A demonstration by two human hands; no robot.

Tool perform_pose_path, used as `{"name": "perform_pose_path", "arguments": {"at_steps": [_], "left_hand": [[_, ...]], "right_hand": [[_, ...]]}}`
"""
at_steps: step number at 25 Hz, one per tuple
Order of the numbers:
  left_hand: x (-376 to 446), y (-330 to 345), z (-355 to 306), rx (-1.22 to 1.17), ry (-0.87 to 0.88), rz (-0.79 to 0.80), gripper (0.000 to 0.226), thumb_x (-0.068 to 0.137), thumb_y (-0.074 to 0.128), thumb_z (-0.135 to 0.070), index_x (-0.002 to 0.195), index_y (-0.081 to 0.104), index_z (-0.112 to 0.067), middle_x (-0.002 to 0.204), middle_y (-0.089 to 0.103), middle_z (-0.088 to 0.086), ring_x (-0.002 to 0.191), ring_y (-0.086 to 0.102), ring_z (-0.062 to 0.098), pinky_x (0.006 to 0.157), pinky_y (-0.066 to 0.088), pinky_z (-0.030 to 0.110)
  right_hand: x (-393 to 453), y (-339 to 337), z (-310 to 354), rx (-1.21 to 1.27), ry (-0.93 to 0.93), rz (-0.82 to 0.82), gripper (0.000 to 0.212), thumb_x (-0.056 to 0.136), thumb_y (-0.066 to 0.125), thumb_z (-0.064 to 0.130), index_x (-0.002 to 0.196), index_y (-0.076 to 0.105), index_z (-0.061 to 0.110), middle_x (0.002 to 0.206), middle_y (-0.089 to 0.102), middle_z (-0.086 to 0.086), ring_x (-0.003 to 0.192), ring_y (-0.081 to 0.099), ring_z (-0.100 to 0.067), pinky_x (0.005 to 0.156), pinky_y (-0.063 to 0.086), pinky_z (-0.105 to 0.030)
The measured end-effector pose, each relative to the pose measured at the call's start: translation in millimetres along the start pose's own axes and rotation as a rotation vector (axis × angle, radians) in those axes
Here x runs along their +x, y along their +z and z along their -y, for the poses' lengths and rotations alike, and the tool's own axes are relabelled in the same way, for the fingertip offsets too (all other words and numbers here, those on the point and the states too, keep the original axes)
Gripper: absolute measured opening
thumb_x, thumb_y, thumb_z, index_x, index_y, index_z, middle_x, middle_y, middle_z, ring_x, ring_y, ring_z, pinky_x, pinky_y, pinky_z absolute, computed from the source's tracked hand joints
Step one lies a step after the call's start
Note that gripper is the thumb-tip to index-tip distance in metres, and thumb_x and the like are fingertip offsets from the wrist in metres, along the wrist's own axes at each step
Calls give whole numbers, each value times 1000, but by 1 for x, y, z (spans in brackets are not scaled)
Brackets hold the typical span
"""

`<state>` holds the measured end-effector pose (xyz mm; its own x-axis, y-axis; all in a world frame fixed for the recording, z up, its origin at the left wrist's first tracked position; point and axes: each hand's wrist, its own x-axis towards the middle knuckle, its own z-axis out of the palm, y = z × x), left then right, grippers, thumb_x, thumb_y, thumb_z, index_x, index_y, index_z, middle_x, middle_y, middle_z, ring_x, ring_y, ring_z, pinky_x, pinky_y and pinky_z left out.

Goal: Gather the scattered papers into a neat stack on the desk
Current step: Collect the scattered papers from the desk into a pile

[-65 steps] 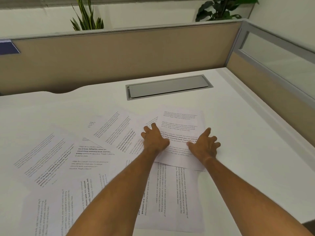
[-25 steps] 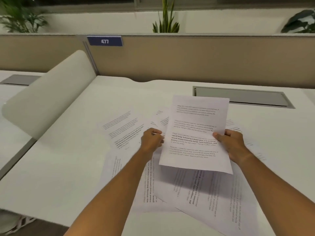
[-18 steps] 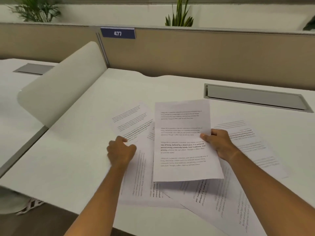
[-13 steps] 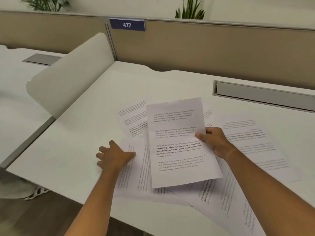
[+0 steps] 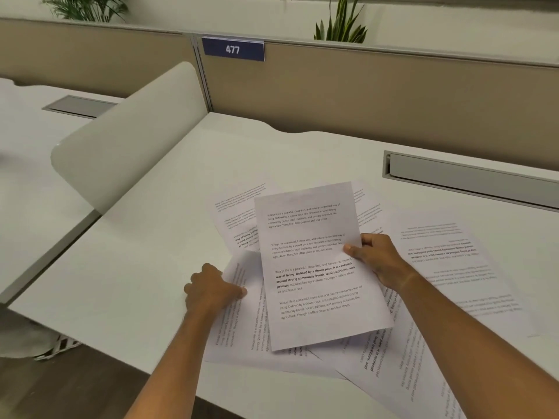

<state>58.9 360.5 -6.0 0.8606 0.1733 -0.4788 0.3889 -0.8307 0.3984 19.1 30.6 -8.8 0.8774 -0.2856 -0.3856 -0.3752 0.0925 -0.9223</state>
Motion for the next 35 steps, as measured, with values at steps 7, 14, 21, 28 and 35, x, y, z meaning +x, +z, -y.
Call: {"name": "perform_pose_path", "arguments": {"at_steps": [7, 14, 21, 28, 35], "left_hand": [[18, -52, -25, -153, 414, -187, 22, 69, 80, -14, 76, 60, -21, 69, 59, -4, 67, 59, 19, 59, 38, 25], [120, -88, -123, 76, 619, -136, 14, 82, 71, -15, 73, 61, -17, 74, 61, 3, 79, 60, 28, 65, 41, 29], [201, -68, -155, 244, 593, -118, 18, 85, 67, -22, 102, 68, -15, 116, 65, 11, 111, 57, 31, 96, 45, 44], [217, -58, -146, 465, 585, -36, 61, 80, 66, -55, 125, 52, -16, 131, 46, 16, 124, 42, 38, 100, 42, 48], [217, -59, -153, 440, 481, 39, 84, 61, 77, -64, 122, 48, -13, 116, 58, 10, 111, 55, 32, 95, 44, 44]], "right_hand": [[1, -20, 11, 97, -31, -38, 14, 86, 70, 1, 99, 72, 5, 98, 77, -13, 86, 75, -27, 66, 61, -33], [15, -24, 14, 120, -31, -124, 15, 86, 70, 2, 100, 72, 5, 101, 76, -15, 90, 74, -30, 73, 60, -37], [33, -15, 9, 152, -8, -189, 20, 86, 70, 1, 105, 71, 1, 100, 77, -15, 91, 74, -30, 74, 61, -38], [47, -23, 8, 158, 12, -236, 19, 86, 70, 2, 105, 72, 2, 101, 77, -13, 92, 74, -30, 76, 61, -41], [44, -51, 12, 204, -8, -262, 19, 86, 70, 2, 105, 72, 4, 100, 77, -12, 89, 75, -28, 67, 61, -34]]}}
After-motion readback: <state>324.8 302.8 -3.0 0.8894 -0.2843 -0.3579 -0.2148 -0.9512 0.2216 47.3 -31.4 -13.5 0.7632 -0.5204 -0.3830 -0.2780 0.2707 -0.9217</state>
